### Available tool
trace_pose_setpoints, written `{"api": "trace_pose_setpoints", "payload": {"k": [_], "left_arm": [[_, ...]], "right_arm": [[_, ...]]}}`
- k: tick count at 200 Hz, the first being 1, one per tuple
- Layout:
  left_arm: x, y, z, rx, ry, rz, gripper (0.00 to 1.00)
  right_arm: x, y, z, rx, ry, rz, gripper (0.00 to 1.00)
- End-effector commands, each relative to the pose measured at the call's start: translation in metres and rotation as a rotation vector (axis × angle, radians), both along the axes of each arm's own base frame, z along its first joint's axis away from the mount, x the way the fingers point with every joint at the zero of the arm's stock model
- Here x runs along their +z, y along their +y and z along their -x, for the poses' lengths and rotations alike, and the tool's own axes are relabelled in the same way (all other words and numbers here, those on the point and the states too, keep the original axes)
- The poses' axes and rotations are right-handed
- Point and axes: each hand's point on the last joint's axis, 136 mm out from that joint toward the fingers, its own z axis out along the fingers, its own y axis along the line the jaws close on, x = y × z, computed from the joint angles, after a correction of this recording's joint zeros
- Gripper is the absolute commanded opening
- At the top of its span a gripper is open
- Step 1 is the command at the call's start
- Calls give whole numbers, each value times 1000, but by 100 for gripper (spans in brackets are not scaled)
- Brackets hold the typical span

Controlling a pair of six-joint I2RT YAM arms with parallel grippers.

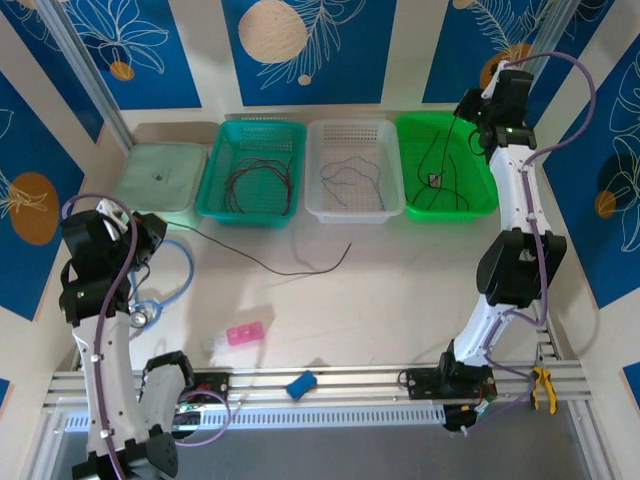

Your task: Untangle the cables

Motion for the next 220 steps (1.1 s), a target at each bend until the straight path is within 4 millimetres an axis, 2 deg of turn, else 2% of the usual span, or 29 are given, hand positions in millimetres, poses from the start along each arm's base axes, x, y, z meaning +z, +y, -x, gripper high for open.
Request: {"api": "trace_pose_setpoints", "payload": {"k": [1,50,88,120,158,181,209,220], "left_arm": [[10,-5,6,-17,-24,-23,0],[12,-7,9,-25,-21,-25,0],[13,-9,13,-27,-21,-28,0],[13,-10,16,-27,-19,-29,0],[11,-11,18,-30,-17,-26,0],[12,-12,19,-33,-19,-27,0],[13,-13,19,-36,-20,-27,0],[13,-13,19,-35,-21,-28,0]], "right_arm": [[-35,-9,-2,-47,98,-59,0],[-80,-15,-12,-76,221,-116,0],[-118,-10,-21,-47,328,-174,0],[-154,-9,-21,-72,442,-184,0],[-202,1,-16,-46,567,-204,0],[-225,9,-13,-11,634,-218,0],[-235,14,-12,4,665,-227,13],[-232,14,-13,6,665,-221,23]]}}
